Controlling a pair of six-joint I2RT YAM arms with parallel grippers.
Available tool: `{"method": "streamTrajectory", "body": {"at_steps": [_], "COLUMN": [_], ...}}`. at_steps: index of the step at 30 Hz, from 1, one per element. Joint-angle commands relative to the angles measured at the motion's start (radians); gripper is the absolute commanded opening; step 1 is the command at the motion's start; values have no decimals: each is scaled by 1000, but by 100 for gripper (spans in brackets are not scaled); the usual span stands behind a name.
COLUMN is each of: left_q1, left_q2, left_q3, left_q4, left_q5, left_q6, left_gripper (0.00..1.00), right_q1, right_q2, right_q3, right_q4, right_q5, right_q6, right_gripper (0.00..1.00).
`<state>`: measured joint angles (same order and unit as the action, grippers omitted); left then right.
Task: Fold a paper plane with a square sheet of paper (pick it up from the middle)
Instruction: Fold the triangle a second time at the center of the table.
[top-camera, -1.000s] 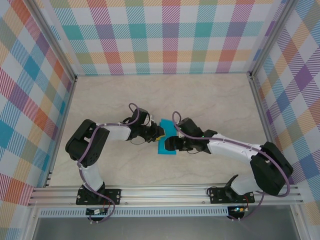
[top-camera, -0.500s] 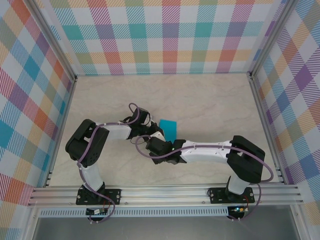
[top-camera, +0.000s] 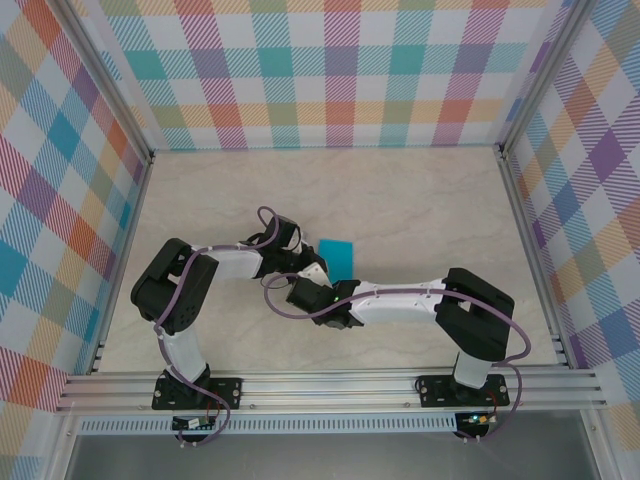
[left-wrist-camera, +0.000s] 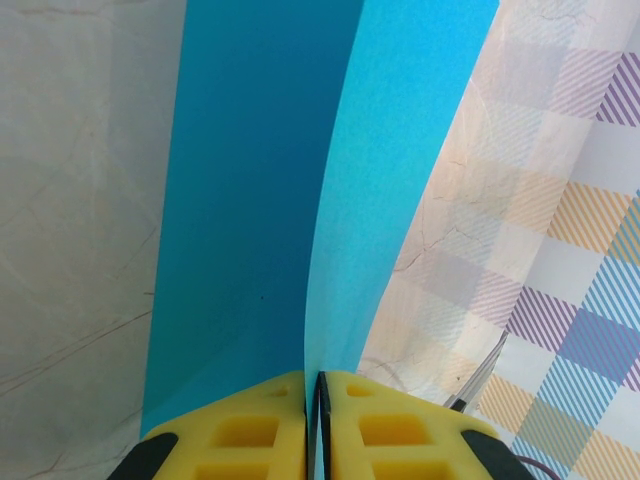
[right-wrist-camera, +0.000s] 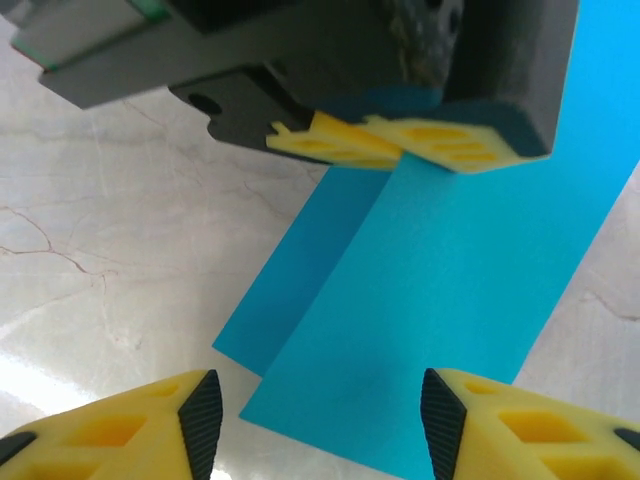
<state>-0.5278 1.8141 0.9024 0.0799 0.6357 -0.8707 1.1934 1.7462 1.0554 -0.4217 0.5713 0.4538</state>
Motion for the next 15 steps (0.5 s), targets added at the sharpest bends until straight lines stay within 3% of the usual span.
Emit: {"method": "streamTrajectory", "body": {"at_steps": [1,9,13,15], "left_q1": [2,2,2,2], "left_q2": [-21,-25,-26,-24], "left_q3": [32,39,44,44], "left_q4": [-24,-34,-50,-48], "left_q5": [13,10,3,2], "left_q6": [18,18,24,23], "left_gripper": [12,13,13,13], "right_q1": [8,8,8,8], "right_q2": [8,-20,-33,-34], "right_q3": [25,4,-3,-3], "right_q4": [-17,-21,-21,-22], "right_q5": [40,67,65,61], "right_q6": [-3,13,9,6], "right_gripper": [51,30,30,36]}}
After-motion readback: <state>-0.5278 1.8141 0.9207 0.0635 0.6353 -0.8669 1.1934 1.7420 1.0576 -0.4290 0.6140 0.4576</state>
